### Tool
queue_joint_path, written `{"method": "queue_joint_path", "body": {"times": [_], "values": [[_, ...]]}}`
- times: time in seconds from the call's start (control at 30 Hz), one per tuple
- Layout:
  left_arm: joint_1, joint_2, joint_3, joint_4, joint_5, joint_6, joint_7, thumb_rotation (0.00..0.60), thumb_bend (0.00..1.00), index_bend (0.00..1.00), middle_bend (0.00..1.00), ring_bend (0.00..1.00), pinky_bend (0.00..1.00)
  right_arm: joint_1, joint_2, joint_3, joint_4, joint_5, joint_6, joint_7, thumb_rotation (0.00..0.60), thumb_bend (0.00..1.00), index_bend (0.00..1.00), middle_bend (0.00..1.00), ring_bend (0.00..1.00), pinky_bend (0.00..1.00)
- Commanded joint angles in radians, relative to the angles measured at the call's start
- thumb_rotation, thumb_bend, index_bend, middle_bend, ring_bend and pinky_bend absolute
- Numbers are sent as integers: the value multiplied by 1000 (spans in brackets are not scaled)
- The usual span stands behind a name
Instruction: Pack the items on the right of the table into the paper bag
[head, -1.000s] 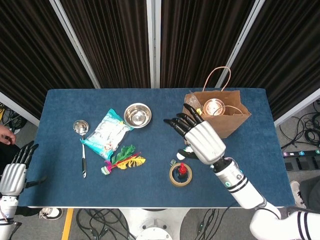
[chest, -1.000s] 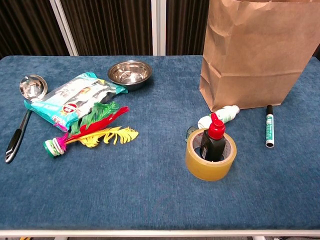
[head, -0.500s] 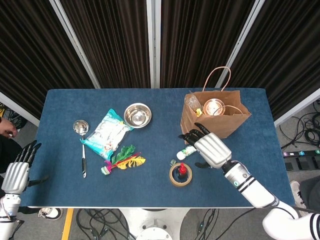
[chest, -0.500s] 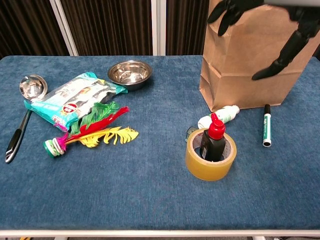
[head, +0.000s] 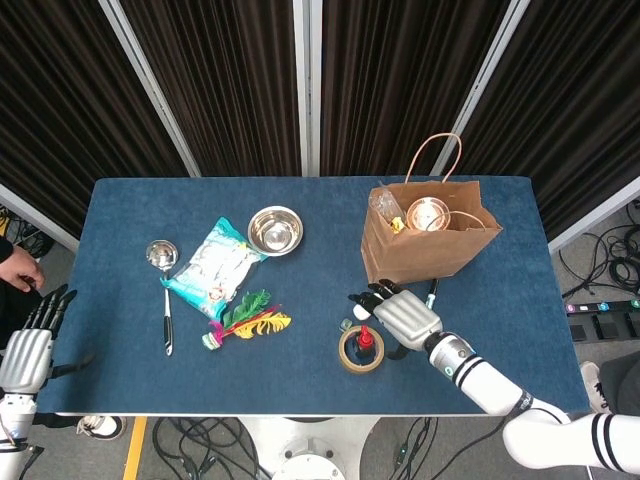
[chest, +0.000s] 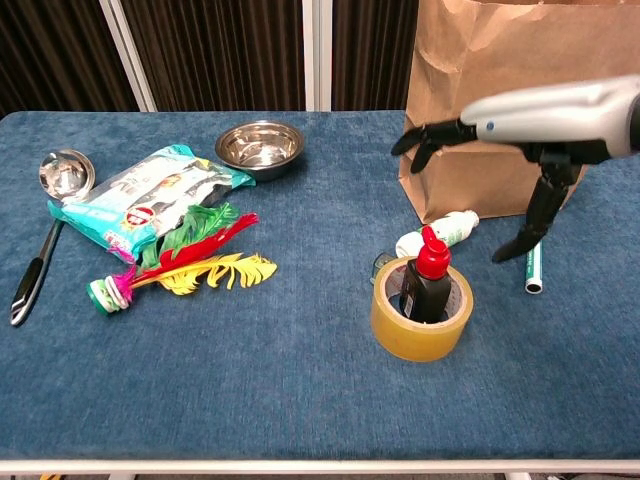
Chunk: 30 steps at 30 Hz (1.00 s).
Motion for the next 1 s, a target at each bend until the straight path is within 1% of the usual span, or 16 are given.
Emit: {"method": "queue_joint_path", "body": {"times": [0.03,0.27,0.47,0.7,1.0], "values": [[4,2,3,-3,3,5,0,600,170,101,123,23,147,35,-30,-36,-5,61,-9,-60,600,0,3,102,5,0],[13,10,5,-9,4,14,0,600,169,101,122,23,147,56,-107,-72,24,104,15,-106,600,0,0,45,0,0],[18,10,6,-1,1,13,-7,600,170,101,122,23,147,64,-160,-85,62,109,47,-132,600,0,0,10,0,0],[25,13,8,-2,3,20,-12,600,170,122,122,23,147,81,-198,-101,90,139,47,-154,600,0,0,9,0,0],[42,27,11,-15,5,40,-18,600,170,124,122,23,147,98,-238,-118,115,160,59,-181,600,0,0,23,0,0]]}}
